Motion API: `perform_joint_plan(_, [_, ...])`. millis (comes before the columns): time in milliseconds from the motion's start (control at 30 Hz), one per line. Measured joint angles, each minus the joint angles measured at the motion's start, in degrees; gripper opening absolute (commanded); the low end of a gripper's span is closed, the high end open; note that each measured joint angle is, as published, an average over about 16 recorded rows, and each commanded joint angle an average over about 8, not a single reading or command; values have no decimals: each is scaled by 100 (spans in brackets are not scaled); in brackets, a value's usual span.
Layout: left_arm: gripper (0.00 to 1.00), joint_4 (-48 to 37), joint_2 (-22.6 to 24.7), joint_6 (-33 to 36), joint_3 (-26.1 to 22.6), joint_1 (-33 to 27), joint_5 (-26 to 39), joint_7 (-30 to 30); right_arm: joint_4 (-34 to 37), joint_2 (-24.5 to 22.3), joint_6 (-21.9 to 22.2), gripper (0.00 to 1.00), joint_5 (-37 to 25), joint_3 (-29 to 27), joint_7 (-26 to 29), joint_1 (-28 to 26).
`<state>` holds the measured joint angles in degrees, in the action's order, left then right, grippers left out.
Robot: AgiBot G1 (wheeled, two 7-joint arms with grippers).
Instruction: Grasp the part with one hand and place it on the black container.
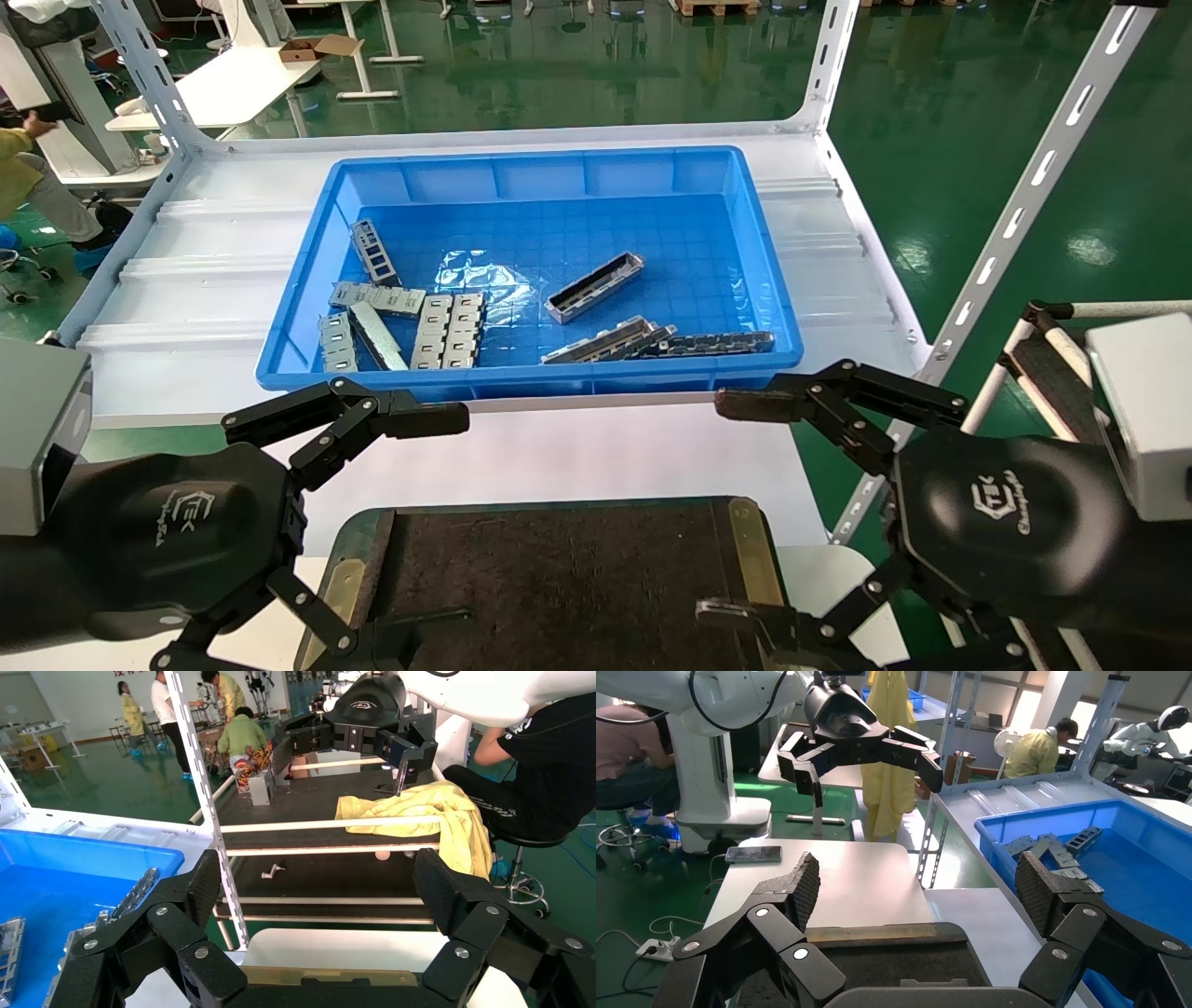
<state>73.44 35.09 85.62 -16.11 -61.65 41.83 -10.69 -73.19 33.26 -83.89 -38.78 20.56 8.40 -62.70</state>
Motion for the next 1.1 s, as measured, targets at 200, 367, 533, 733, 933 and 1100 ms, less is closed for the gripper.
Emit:
perform_joint_plan(200, [100,0,0,0,0,0,0,0,0,0,0,100,0,0,0,0])
perform_joint_plan(367, [100,0,0,0,0,0,0,0,0,0,0,100,0,0,0,0])
perform_joint_plan(533, [100,0,0,0,0,0,0,0,0,0,0,100,0,0,0,0])
perform_joint_plan(733, [100,0,0,0,0,0,0,0,0,0,0,100,0,0,0,0])
perform_joint_plan(933, [100,1,0,0,1,0,0,0,0,0,0,100,0,0,0,0])
perform_joint_plan(1100, [100,-1,4,-10,0,-3,7,1,0,0,0,100,0,0,0,0])
